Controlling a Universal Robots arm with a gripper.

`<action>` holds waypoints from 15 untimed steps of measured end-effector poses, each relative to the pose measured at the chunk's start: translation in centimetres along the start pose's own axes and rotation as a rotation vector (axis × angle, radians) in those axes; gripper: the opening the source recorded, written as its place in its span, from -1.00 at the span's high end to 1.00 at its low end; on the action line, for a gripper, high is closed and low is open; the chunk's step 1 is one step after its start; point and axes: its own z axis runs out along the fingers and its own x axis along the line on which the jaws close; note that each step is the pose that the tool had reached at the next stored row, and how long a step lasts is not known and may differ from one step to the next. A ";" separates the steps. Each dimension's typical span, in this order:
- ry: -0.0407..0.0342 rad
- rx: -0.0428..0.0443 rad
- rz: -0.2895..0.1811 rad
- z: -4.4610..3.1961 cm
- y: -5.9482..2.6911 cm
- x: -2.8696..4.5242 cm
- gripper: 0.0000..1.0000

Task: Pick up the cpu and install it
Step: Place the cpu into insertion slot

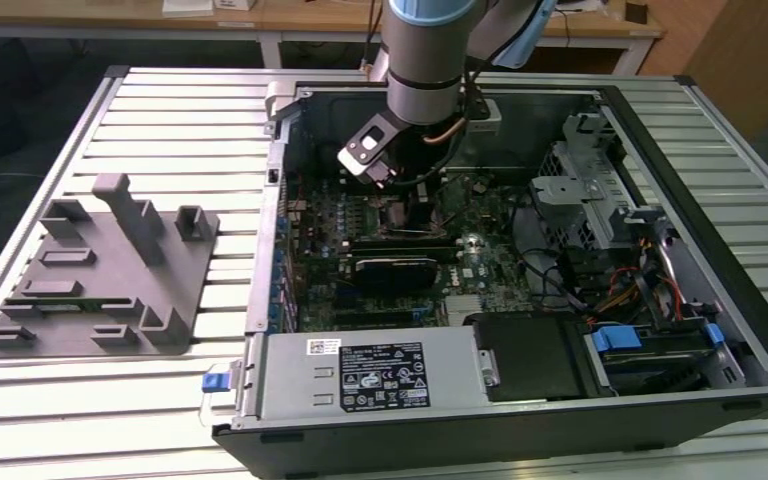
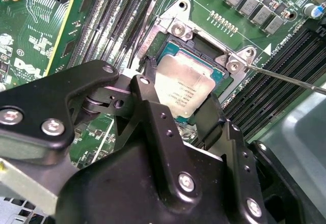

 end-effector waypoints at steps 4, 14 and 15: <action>0.0000 0.0000 0.000 0.01 0.00 0.00 -0.09; -0.0001 0.0002 0.028 0.03 0.04 0.02 -0.09; -0.0001 0.0002 0.028 0.03 0.04 0.02 -0.09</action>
